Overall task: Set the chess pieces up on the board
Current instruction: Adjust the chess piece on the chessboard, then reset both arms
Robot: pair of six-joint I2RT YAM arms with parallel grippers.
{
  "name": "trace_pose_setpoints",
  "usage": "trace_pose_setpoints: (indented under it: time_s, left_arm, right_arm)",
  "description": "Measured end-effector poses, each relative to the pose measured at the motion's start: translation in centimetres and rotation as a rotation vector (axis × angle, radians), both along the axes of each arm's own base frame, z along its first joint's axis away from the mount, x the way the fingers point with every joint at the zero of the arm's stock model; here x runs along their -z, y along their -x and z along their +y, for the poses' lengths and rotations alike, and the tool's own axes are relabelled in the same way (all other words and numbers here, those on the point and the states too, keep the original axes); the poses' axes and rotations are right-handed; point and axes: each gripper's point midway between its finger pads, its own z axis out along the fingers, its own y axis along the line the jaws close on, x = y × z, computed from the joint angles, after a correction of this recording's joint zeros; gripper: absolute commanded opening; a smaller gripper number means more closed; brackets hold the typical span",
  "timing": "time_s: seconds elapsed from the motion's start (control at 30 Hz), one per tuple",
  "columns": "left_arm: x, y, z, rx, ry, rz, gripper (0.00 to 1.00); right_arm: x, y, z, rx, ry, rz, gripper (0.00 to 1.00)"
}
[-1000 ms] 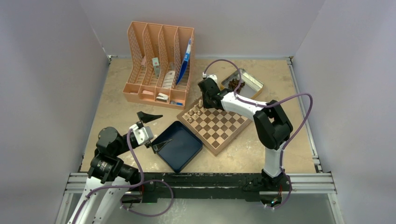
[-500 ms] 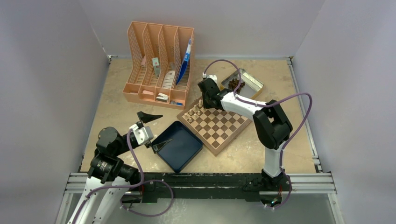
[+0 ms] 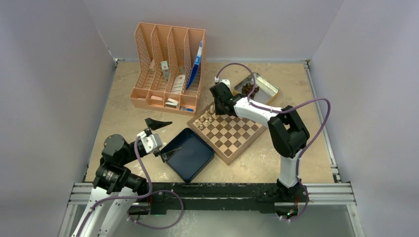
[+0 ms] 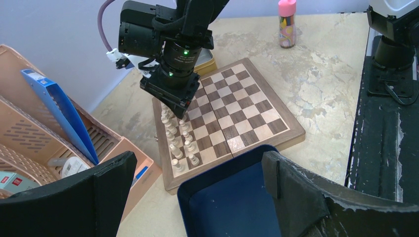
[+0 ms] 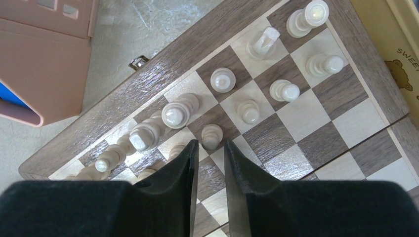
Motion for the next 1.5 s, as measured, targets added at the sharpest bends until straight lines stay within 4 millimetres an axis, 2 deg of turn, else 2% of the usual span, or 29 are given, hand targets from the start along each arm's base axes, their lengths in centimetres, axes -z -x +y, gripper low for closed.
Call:
trace_pose_setpoints:
  time_s: [0.27, 0.37, 0.47, 0.53, 0.7, 0.83, 0.93, 1.2, 1.37, 1.5]
  left_arm:
    - [0.2, -0.2, 0.0, -0.005, -0.001, 0.015, 1.00]
    - [0.7, -0.7, -0.1, -0.014, -0.002, 0.055, 1.00]
    - [1.1, -1.2, -0.2, -0.035, 0.011, 0.119, 1.00]
    - [0.8, -1.7, 0.0, -0.070, 0.039, 0.174, 1.00]
    - [-1.9, -3.6, 0.9, -0.229, 0.159, 0.341, 1.00]
    - [-4.6, -4.9, 1.1, -0.303, 0.234, 0.430, 1.00]
    - [-5.3, -5.5, 0.9, -0.328, 0.270, 0.509, 1.00]
    - [-3.9, -4.8, -0.5, -0.285, 0.340, 0.699, 1.00]
    - [-1.8, -3.7, -0.8, -0.261, 0.371, 0.766, 1.00]
    - [-0.8, -3.3, -0.8, -0.264, 0.379, 0.796, 1.00]
  right_arm:
    - [-0.2, 0.4, -0.1, -0.002, -0.006, 0.005, 0.40]
    - [-1.4, 1.1, -0.6, -0.004, -0.019, -0.004, 0.47]
    - [-4.0, 1.8, -1.1, -0.002, -0.052, -0.040, 0.59]
    - [-6.5, 2.3, -1.4, 0.001, -0.092, -0.082, 0.73]
    - [-12.3, 4.1, -2.6, -0.002, -0.189, -0.189, 0.98]
    - [-16.3, 5.8, -3.6, -0.012, -0.270, -0.268, 0.99]
    - [-18.1, 7.1, -4.2, -0.022, -0.318, -0.311, 0.99]
    - [-20.7, 11.1, -6.4, -0.038, -0.459, -0.416, 0.99]
    - [-20.8, 12.8, -6.8, -0.064, -0.523, -0.433, 0.99]
    - [-20.4, 13.3, -6.9, -0.064, -0.538, -0.423, 0.99]
